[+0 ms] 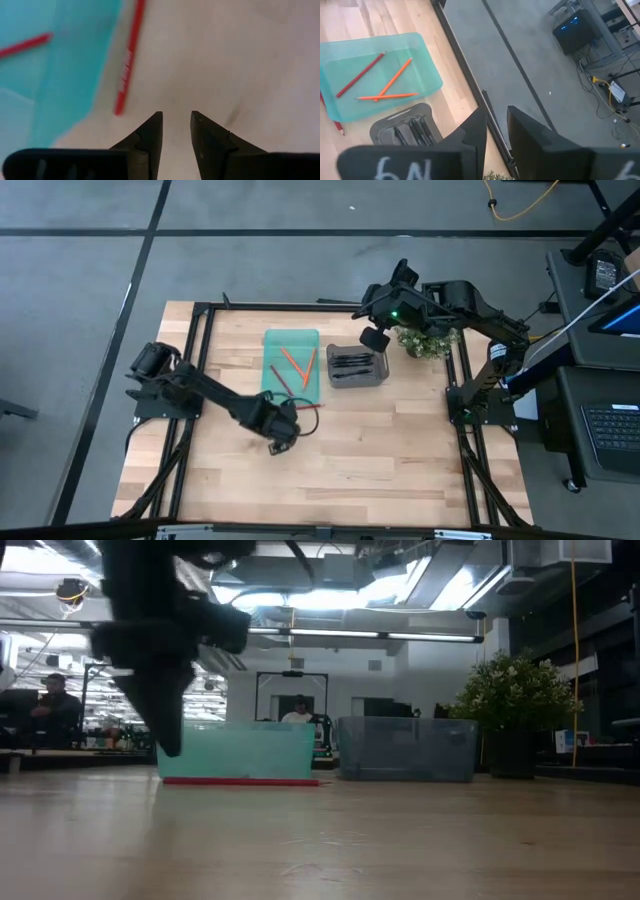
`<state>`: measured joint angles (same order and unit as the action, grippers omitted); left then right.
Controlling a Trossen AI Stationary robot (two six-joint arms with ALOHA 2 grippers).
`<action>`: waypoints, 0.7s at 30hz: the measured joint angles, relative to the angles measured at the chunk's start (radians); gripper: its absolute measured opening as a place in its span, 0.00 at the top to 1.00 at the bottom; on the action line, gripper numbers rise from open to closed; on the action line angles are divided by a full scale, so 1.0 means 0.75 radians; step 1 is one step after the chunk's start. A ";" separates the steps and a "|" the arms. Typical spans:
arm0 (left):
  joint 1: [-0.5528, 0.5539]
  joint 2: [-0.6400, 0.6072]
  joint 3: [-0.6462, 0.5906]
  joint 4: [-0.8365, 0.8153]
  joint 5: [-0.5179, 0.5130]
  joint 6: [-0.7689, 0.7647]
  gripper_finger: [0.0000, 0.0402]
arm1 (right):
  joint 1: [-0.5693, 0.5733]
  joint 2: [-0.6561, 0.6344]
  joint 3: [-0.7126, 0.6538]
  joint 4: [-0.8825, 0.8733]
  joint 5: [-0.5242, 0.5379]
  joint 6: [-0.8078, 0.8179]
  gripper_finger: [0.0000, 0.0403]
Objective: Sort pens & pencils
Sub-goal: Put the red pencil into the green bin
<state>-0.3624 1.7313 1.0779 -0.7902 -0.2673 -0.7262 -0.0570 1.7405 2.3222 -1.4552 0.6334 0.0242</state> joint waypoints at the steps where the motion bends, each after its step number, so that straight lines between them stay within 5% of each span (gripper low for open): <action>1: 0.023 0.000 0.000 0.006 0.001 0.022 0.77 | 0.000 0.000 0.000 0.000 0.001 -0.006 0.81; 21: 0.201 0.079 0.000 0.140 0.106 0.235 0.77 | 0.000 0.000 0.000 -0.007 0.001 -0.010 0.81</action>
<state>-0.2120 1.7904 1.0779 -0.6848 -0.1878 -0.5497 -0.0570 1.7405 2.3222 -1.4605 0.6338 0.0166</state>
